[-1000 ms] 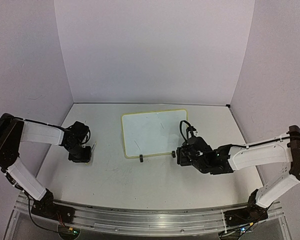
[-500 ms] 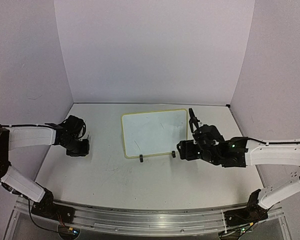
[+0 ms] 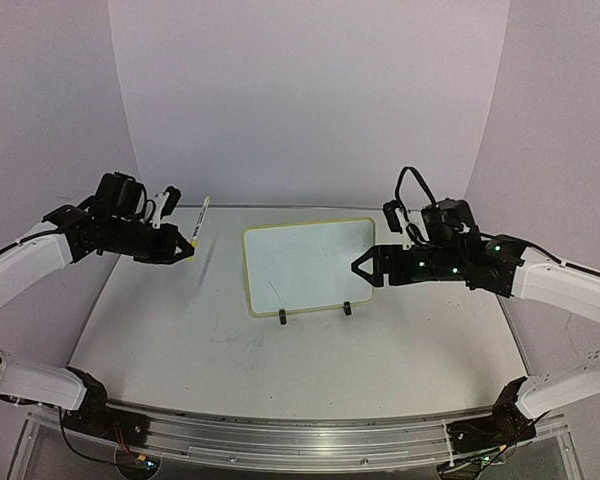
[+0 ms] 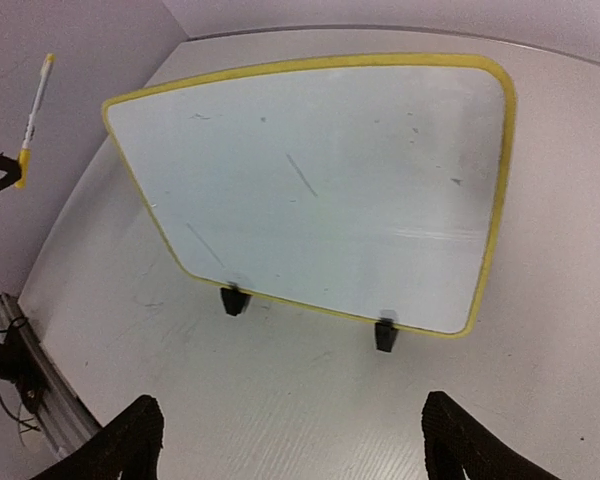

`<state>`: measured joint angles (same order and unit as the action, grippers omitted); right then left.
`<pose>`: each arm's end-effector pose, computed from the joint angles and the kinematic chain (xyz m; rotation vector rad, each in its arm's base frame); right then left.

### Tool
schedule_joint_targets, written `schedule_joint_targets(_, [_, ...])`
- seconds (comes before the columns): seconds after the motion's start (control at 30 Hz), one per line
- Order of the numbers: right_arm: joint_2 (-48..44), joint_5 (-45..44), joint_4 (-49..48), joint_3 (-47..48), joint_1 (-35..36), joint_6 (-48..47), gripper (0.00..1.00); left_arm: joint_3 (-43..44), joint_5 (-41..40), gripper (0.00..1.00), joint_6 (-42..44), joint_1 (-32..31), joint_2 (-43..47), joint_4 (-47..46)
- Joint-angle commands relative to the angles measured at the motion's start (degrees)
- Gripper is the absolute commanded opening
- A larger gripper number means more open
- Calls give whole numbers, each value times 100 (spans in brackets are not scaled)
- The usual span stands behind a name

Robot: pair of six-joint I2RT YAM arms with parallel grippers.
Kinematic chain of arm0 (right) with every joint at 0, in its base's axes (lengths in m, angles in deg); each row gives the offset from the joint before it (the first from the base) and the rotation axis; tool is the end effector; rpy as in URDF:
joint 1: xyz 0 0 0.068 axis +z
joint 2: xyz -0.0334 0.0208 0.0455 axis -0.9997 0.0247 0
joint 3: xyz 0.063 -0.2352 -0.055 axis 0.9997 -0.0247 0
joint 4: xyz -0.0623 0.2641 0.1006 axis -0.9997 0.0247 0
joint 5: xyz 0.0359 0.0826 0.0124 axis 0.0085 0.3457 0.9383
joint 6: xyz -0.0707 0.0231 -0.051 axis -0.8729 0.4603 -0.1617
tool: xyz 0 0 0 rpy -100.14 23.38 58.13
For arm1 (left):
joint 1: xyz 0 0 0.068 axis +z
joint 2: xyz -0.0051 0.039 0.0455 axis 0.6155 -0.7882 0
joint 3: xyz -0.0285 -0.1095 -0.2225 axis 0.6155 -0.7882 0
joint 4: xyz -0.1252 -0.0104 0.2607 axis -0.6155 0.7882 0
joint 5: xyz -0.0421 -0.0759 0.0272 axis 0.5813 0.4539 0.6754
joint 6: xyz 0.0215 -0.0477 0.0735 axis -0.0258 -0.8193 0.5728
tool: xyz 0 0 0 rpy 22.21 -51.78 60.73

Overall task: Write a sentence on the whiteboard
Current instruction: Pick up the whiteboard marker from the center of the board, then pass from the left arm to the right

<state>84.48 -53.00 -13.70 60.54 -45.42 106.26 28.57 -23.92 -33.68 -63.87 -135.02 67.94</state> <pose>0.2508 0.2528 0.2483 -0.5064 2.1533 0.8283 0.2779 -0.1582 0.2600 0.3481 2.3405 -0.6674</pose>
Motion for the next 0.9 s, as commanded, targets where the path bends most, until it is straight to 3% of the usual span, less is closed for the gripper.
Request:
schedule_joint_targets(0.0, [-49,1485,213,370,-16,-192,87,613,931,0,891,-743,6,804])
schedule_joint_targets(0.2, [-150,2618,254,285,-18,37,90,583,1313,0,1255,-1711,-82,907])
schedule_joint_targets(0.4, [393,3981,444,660,-17,-87,90,675,1704,0,1916,-2079,-400,1373])
schedule_joint_targets(0.6, [910,4491,294,854,-16,-185,90,515,2161,0,1985,-2580,-878,834])
schedule_joint_targets(0.87, [1378,5213,-619,709,262,204,83,671,2516,0,1990,-3197,-1299,344])
